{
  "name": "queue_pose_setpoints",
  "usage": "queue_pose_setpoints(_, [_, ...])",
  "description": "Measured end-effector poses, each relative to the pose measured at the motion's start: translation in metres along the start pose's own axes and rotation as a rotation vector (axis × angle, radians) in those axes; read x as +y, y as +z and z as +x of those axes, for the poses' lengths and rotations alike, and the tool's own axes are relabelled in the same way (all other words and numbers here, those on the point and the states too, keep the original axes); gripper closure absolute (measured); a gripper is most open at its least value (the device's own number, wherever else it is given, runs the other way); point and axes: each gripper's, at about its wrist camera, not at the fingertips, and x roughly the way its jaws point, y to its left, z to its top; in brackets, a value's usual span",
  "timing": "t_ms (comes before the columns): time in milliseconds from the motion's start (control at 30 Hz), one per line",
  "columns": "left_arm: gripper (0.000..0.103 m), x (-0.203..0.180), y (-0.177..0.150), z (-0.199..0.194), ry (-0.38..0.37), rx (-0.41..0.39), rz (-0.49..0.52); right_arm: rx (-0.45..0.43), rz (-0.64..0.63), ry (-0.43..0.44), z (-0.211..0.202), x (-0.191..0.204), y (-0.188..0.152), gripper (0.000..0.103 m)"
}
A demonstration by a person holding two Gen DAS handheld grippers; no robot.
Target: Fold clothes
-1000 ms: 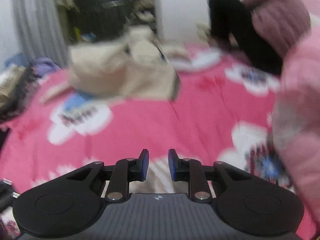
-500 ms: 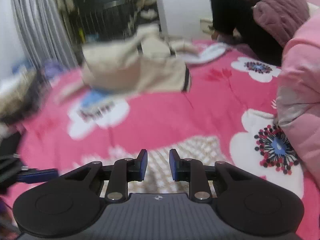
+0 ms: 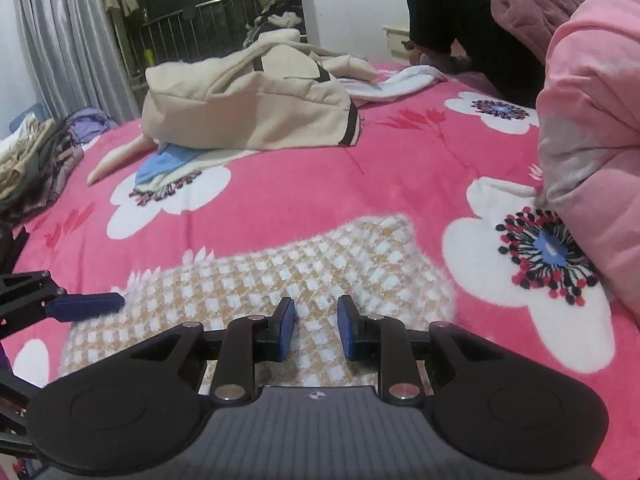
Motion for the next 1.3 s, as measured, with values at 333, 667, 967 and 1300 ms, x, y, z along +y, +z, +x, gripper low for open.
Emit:
queue_pose_setpoints(333, [0.043,-0.033,0.027,-0.062,-0.064,-0.086,0.011,-0.037,0.036,0.088,-0.132,0.006,-0.020,0.070])
queue_pose_setpoints(667, [0.046,-0.051,-0.004,-0.045,-0.101,0.079,-0.055,-0.033,-0.006,0.002,-0.116,0.020,-0.088,0.068])
queue_pose_setpoints(967, [0.045,-0.098,0.000,-0.081,-0.133,0.065,0.192,-0.054,0.056,0.006,-0.165,0.024,-0.109,0.067])
queue_pose_setpoints(1300, [0.042,-0.100,-0.018,-0.069,-0.112,0.098,0.118,-0.021,-0.005,-0.046,-0.147,0.034,-0.118,0.067])
